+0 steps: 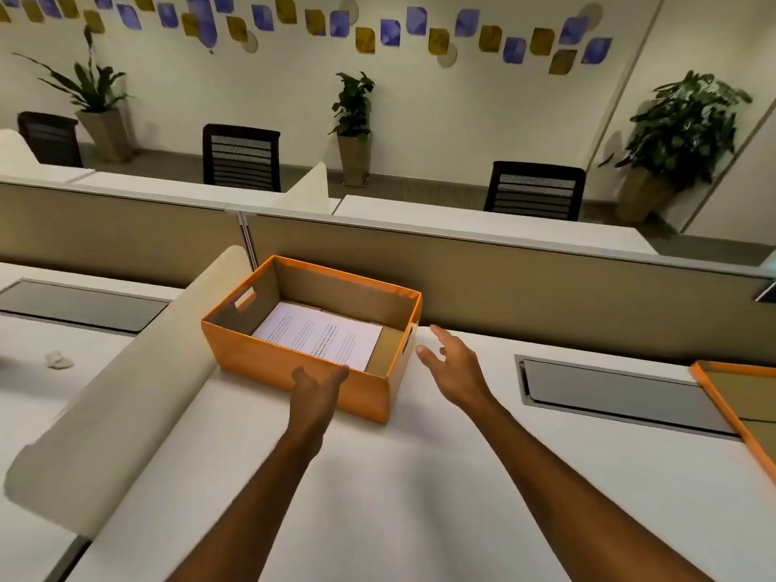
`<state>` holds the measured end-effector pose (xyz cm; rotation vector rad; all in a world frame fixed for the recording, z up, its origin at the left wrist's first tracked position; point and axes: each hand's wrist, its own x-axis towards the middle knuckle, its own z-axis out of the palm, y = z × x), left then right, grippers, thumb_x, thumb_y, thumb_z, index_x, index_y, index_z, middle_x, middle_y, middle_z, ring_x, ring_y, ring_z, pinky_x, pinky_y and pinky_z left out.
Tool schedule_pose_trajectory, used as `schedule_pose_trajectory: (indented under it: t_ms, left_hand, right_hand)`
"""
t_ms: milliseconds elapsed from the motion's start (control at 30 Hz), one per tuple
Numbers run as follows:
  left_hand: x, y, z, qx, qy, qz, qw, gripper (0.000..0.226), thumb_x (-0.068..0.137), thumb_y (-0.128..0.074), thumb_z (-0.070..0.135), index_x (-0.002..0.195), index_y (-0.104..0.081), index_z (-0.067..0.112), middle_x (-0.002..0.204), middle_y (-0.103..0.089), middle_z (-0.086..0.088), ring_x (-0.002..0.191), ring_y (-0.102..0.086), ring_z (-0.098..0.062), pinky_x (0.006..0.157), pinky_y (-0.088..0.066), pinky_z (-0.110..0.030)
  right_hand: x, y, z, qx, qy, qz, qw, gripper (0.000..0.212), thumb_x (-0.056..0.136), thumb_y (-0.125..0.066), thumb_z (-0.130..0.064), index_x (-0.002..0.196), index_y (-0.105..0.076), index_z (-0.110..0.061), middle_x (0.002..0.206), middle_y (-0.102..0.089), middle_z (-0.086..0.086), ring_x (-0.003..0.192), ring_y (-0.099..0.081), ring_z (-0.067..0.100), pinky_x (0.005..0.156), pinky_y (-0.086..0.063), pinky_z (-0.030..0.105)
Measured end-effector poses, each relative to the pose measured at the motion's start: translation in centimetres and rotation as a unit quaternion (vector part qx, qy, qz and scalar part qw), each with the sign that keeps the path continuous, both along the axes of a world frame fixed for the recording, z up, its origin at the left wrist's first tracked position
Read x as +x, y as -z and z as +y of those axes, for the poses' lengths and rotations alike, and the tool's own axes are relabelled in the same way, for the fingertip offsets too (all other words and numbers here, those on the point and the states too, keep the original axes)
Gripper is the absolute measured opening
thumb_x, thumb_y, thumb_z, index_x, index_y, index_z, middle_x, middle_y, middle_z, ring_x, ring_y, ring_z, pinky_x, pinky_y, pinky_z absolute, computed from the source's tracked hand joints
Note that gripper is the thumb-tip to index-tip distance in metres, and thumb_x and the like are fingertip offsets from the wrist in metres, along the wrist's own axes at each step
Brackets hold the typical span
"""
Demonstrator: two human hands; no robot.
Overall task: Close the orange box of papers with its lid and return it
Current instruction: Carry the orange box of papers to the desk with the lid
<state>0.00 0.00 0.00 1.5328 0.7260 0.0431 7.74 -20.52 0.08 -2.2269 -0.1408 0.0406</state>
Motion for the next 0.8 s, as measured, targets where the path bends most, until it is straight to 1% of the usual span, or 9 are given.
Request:
schedule_pose_trajectory:
  t_ms: [33, 100, 167, 267, 333, 400, 467, 600, 800]
  left_hand:
    - [0.7, 0.3, -0.1, -0.048, -0.02, 0.005, 0.999, 0.087, 0.085, -0.071, 0.036, 0.149, -0.02, 0.008, 0.136, -0.043, -0.012, 0.12, -0.051, -0.036, 0.097, -0.05, -0.046]
    - [2.1, 0.9, -0.4, -0.119, -0.04, 0.022, 0.992, 0.08, 0.083, -0.074, 0.034, 0.142, -0.027, 0.009, 0.134, -0.04, -0.011, 0.121, -0.049, -0.038, 0.082, -0.055, -0.044]
    - [3.4, 1.5, -0.8, -0.153, -0.051, 0.033, 0.986, 0.075, 0.082, -0.076, 0.032, 0.138, -0.032, 0.009, 0.132, -0.041, -0.009, 0.122, -0.049, -0.039, 0.078, -0.058, -0.046]
    - [5.2, 2.4, -1.3, -0.175, -0.067, 0.032, 0.982, 0.065, 0.085, -0.073, 0.021, 0.138, -0.038, 0.008, 0.136, -0.049, -0.006, 0.124, -0.05, -0.036, 0.079, -0.059, -0.056]
    - [6.1, 2.6, -1.6, -0.195, -0.081, 0.03, 0.977, 0.06, 0.086, -0.07, 0.013, 0.139, -0.042, 0.008, 0.133, -0.055, -0.008, 0.122, -0.054, -0.039, 0.072, -0.061, -0.054]
    - [6.6, 2.9, -2.1, -0.196, -0.086, 0.028, 0.976, 0.054, 0.085, -0.067, 0.006, 0.134, -0.045, 0.004, 0.125, -0.059, -0.015, 0.109, -0.061, -0.042, 0.06, -0.062, -0.046]
    - [6.8, 3.4, -2.4, -0.192, -0.087, 0.021, 0.977, 0.051, 0.084, -0.064, 0.002, 0.131, -0.047, 0.002, 0.125, -0.058, -0.022, 0.098, -0.059, -0.037, 0.057, -0.061, -0.043]
    - [6.6, 3.9, -2.6, -0.163, -0.107, 0.029, 0.98, 0.049, 0.081, -0.066, 0.004, 0.128, -0.051, 0.005, 0.131, -0.057, -0.017, 0.115, -0.061, -0.042, 0.063, -0.063, -0.046]
    - [5.8, 3.3, -2.9, -0.11, -0.128, 0.021, 0.985, 0.047, 0.079, -0.07, 0.008, 0.122, -0.053, 0.006, 0.119, -0.064, -0.01, 0.106, -0.065, -0.036, 0.051, -0.061, -0.034]
  right_hand:
    - [1.2, 0.4, 0.3, 0.006, 0.018, 0.015, 1.0, 0.059, 0.096, -0.056, -0.039, 0.149, -0.039, -0.017, 0.151, -0.045, 0.01, 0.136, -0.045, 0.029, 0.109, -0.04, 0.042]
    - [3.3, 0.8, 0.6, 0.014, 0.04, 0.053, 0.998, 0.061, 0.096, -0.056, -0.041, 0.149, -0.038, -0.016, 0.15, -0.046, 0.013, 0.135, -0.046, 0.031, 0.108, -0.042, 0.046]
    - [5.5, 1.2, 1.0, 0.045, 0.055, 0.088, 0.994, 0.064, 0.095, -0.057, -0.042, 0.149, -0.037, -0.016, 0.15, -0.046, 0.014, 0.132, -0.048, 0.033, 0.104, -0.047, 0.049]
    - [8.4, 1.7, 1.7, 0.11, 0.088, 0.134, 0.981, 0.065, 0.092, -0.062, -0.041, 0.148, -0.039, -0.015, 0.144, -0.049, 0.013, 0.122, -0.055, 0.033, 0.083, -0.058, 0.044]
    - [10.0, 2.2, 2.2, 0.144, 0.097, 0.154, 0.973, 0.059, 0.091, -0.064, -0.039, 0.141, -0.046, -0.013, 0.133, -0.056, 0.012, 0.109, -0.059, 0.032, 0.07, -0.058, 0.041]
    - [11.3, 2.6, 2.7, 0.154, 0.09, 0.154, 0.972, 0.042, 0.091, -0.064, -0.039, 0.126, -0.057, -0.015, 0.121, -0.06, 0.009, 0.102, -0.06, 0.029, 0.064, -0.059, 0.038]
    - [12.3, 3.0, 3.2, 0.162, 0.087, 0.158, 0.97, 0.032, 0.092, -0.062, -0.041, 0.113, -0.061, -0.017, 0.113, -0.061, 0.006, 0.1, -0.061, 0.028, 0.061, -0.06, 0.038]
    - [13.2, 3.2, 4.2, 0.165, 0.097, 0.164, 0.968, 0.027, 0.092, -0.062, -0.037, 0.098, -0.064, -0.011, 0.09, -0.063, 0.008, 0.086, -0.068, 0.031, 0.065, -0.063, 0.047]
    - [13.2, 3.0, 4.1, 0.139, 0.125, 0.153, 0.97, 0.011, 0.088, -0.066, -0.012, 0.093, -0.066, -0.002, 0.085, -0.068, 0.016, 0.071, -0.073, 0.033, 0.06, -0.063, 0.049]
